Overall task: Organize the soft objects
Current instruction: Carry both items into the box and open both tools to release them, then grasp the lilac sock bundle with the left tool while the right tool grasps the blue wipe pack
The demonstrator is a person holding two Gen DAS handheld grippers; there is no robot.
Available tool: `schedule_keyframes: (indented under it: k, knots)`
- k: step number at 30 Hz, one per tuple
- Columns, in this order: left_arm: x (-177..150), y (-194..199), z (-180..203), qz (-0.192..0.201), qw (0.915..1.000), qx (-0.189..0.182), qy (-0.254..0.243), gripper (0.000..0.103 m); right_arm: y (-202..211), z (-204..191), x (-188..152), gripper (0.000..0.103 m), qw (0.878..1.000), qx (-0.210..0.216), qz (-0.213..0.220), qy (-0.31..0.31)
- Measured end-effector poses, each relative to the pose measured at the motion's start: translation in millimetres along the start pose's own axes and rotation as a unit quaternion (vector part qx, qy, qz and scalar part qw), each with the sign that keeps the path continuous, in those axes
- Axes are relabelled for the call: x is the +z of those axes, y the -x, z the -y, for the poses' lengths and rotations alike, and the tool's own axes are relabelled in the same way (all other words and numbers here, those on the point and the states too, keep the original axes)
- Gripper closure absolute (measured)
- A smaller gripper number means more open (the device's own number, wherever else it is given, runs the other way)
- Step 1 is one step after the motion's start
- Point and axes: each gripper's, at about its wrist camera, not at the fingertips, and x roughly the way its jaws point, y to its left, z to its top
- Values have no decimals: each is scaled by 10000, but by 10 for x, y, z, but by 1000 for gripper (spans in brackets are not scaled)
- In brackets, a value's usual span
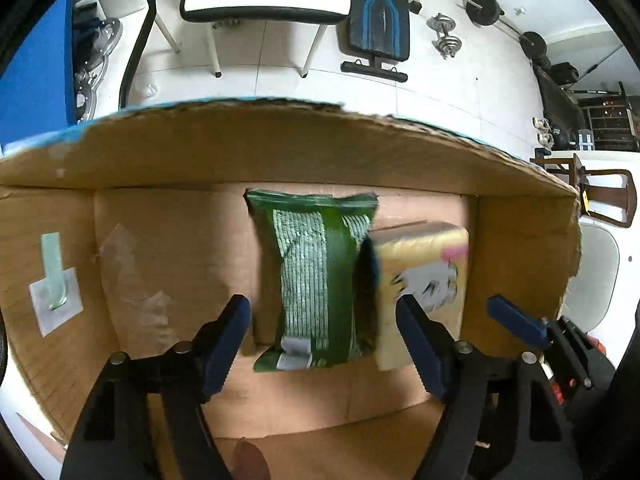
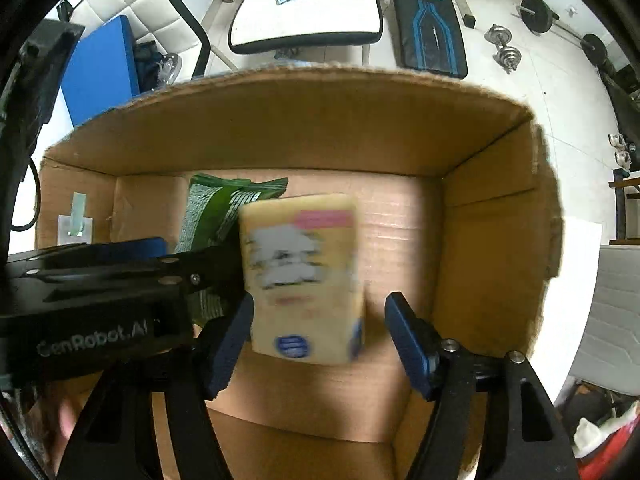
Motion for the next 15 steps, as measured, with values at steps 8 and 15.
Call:
schedule_keyframes:
  k: [8,15]
  knots:
    - [-355,445,1,479,9982,173,-302,5,358,18,-203,0,9996,-133,269,2]
    - [-960,934,19,1295,9885,652,-437,5,741,-90,-588,0,9961,-60,865,158]
